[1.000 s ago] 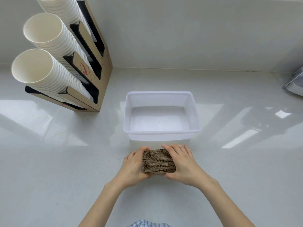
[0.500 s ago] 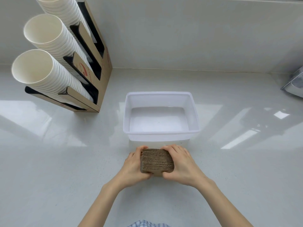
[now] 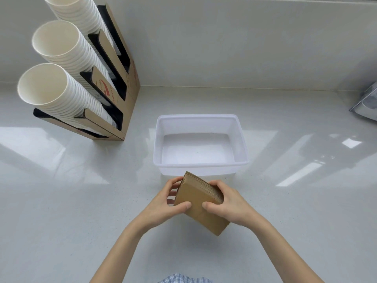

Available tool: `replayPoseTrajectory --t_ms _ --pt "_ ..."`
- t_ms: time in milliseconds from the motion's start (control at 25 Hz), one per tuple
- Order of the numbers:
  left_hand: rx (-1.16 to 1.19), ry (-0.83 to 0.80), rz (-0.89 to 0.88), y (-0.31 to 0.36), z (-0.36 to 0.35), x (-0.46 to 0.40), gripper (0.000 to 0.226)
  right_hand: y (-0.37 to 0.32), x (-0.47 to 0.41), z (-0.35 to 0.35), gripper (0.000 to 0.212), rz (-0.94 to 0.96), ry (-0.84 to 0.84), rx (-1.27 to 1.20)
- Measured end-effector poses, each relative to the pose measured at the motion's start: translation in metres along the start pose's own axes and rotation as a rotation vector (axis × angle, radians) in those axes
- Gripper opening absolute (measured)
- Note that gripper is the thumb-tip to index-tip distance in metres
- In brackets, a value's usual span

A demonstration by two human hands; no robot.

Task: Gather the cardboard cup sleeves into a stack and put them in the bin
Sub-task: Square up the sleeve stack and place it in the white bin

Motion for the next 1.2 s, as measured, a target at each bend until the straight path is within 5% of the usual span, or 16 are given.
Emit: replayPoseTrajectory --t_ms 320,600,1040,1200 --pt "0.057 0.069 0.014 0.021 0.005 -0.002 0.070 0.000 0.003 -0.004 0.052 -0.144 -0.172 -0.320" --pt "0.061 0.150 -0.032 0.051 0.022 -0.012 0.078 -0.023 -0.002 0.010 0.077 -0.092 -0.252 -0.395" --pt "0.053 0.188 -0.050 0.079 0.057 -0.051 0.053 -0.072 -0.027 0.030 0.077 -0.017 -0.269 -0.436" --pt "-0.014 0.219 -0.042 0.079 0.077 -0.065 0.040 -0.087 -0.042 0.039 0.057 -0.018 -0.255 -0.460"
Point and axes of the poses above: each hand's wrist, its own x-axis away from the middle knuckle, its own z-axis out of the back of the hand, y = z × x, the point moved 4 cm from there along -x, towards the middle knuckle, and after that the axes turned 14 degrees about -z, right-handed, at the moved point
